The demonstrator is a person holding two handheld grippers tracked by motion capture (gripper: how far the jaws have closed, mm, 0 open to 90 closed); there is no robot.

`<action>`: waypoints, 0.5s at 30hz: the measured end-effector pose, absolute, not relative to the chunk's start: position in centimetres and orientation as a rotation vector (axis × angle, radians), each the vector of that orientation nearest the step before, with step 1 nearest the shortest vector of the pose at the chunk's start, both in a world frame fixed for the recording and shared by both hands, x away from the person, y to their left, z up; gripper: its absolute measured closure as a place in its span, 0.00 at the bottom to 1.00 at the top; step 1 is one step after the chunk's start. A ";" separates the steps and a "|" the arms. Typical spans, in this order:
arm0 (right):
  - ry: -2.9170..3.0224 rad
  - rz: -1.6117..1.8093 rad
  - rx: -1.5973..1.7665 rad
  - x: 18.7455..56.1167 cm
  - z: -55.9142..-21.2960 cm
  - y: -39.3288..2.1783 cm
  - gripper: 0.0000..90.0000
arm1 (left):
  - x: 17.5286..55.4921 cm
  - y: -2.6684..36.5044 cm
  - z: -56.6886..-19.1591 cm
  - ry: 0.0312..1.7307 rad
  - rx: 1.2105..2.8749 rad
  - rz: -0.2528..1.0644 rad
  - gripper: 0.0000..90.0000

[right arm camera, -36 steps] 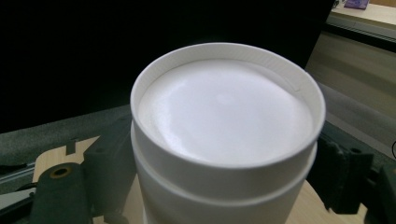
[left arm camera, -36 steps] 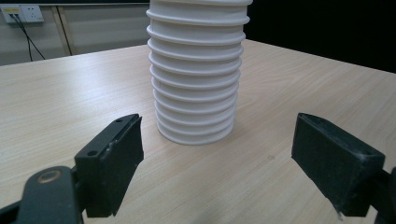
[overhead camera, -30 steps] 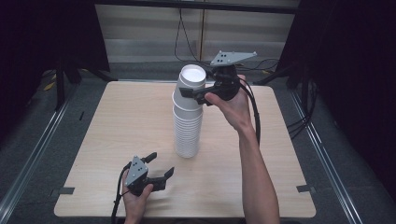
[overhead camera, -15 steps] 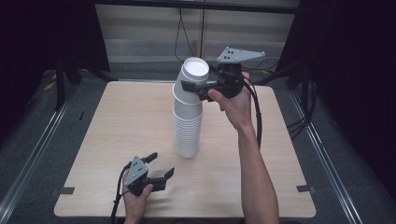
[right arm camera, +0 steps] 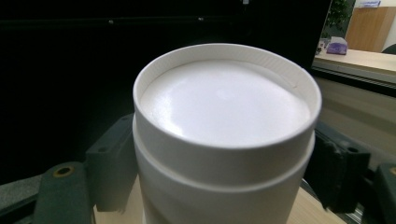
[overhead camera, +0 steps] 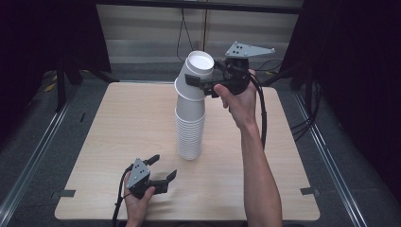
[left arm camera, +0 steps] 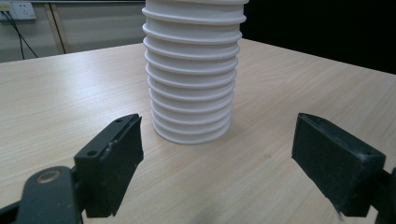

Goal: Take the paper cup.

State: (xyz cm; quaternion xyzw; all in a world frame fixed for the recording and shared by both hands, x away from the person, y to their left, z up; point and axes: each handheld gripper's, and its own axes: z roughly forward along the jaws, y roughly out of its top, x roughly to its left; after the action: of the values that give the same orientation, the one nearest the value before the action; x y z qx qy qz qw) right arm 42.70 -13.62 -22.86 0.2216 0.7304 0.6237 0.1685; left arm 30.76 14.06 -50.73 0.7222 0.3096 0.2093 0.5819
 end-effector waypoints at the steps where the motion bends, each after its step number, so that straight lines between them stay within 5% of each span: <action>1: 2.069 1.785 0.633 42.7 -22.8 -13.7 0.24 | 30.8 14.1 -50.7 0.723 1.687 0.489 0.18; 15: 1.973 1.867 0.647 41.9 -21.7 -14.9 0.24 | 30.7 14.0 -50.7 0.730 1.687 0.485 0.18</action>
State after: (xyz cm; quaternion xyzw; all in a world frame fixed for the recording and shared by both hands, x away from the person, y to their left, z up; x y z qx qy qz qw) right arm 41.91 -14.89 -21.74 0.2280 0.6958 0.6585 0.1739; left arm 30.72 13.97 -50.74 0.7220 0.3124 0.2075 0.5815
